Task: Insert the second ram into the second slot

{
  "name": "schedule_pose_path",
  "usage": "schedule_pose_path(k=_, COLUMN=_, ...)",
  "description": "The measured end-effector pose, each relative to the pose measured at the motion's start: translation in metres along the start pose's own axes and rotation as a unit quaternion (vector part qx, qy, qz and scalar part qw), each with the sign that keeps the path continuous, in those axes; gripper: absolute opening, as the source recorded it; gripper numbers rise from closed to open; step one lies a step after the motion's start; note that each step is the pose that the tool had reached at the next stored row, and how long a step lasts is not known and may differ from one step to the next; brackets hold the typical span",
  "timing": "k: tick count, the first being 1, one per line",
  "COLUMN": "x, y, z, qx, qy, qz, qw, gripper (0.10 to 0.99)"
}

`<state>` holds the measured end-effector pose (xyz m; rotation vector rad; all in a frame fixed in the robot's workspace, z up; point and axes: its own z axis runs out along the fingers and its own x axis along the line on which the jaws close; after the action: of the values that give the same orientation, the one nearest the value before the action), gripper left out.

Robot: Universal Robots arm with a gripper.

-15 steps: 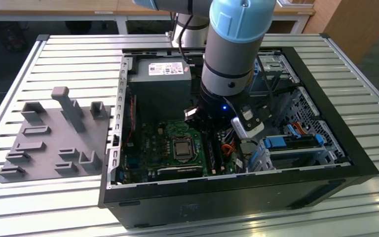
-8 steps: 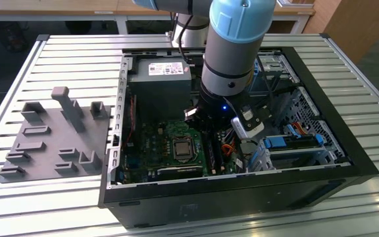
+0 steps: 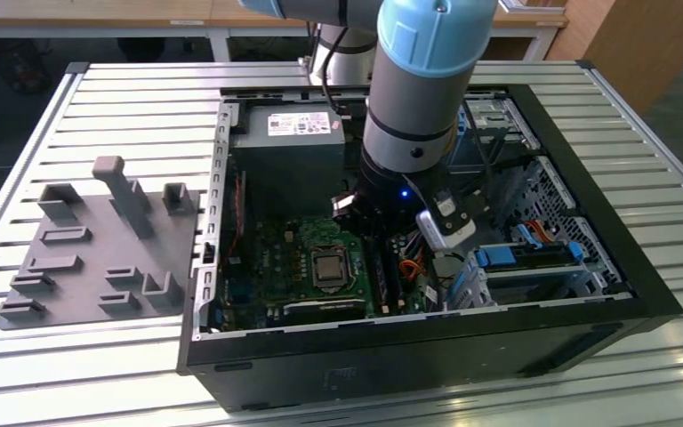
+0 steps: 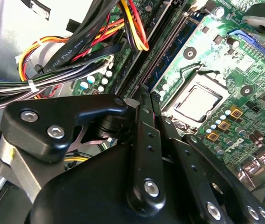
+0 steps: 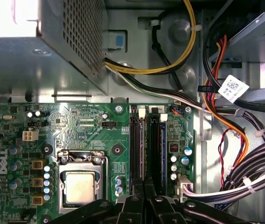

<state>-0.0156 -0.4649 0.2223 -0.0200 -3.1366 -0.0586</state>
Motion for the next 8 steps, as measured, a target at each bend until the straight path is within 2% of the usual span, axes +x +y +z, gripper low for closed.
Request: schedule_pose_path(k=8, x=0.0, y=0.0002, z=0.002, qx=0.0, qy=0.0001, qz=0.0, qw=1.0, gripper=0.122)
